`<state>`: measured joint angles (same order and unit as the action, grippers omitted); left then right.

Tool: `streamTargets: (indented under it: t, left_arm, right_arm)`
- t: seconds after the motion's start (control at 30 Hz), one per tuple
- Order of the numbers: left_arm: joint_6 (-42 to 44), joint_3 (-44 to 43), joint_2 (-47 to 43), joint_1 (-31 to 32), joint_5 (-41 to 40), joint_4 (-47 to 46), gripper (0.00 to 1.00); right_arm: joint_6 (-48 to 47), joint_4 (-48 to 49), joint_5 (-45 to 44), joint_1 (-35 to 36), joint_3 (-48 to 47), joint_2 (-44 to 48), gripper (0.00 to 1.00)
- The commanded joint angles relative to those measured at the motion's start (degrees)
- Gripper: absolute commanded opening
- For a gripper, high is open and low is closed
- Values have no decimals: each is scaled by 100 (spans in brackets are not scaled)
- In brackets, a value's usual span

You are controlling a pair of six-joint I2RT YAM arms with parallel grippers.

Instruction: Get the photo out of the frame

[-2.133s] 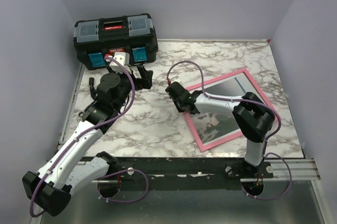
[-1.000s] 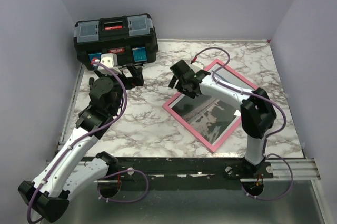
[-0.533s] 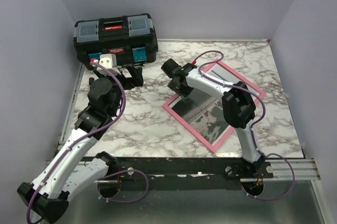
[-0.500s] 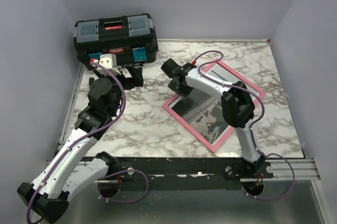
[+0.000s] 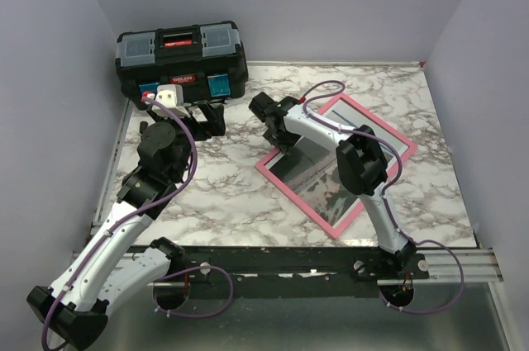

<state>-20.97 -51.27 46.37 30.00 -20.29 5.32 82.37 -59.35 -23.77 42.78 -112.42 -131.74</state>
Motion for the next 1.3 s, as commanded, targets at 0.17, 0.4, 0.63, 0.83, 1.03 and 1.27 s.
streamTargets:
  t: [0.17, 0.4, 0.63, 0.83, 1.03, 1.27]
  left_arm:
    - [-63, -43, -58, -20, 179, -49, 99]
    - [-91, -33, -39, -20, 238, -57, 99]
    - [-834, -101, -17, -25, 477, 298, 99]
    - [-2121, 709, -545, -74, 1160, 631, 99]
    - [-2719, 1650, -624, -271, 2674, 612, 99]
    - [-3243, 2241, 599, -287, 4556, -1091, 99]
  right_arm:
    - [268, -368, -233, -8, -426, -421, 37]
    - [104, -594, -244, -15, -763, -653, 11]
    - [-1507, 333, -106, -8, -217, 94, 1]
    - [-2468, 2424, 706, -11, 1731, 1622, 1]
    - [-2839, 2892, 1475, -9, 2182, 2125, 1]
    - [-2850, 3465, 2146, -9, 2785, 2695, 1]
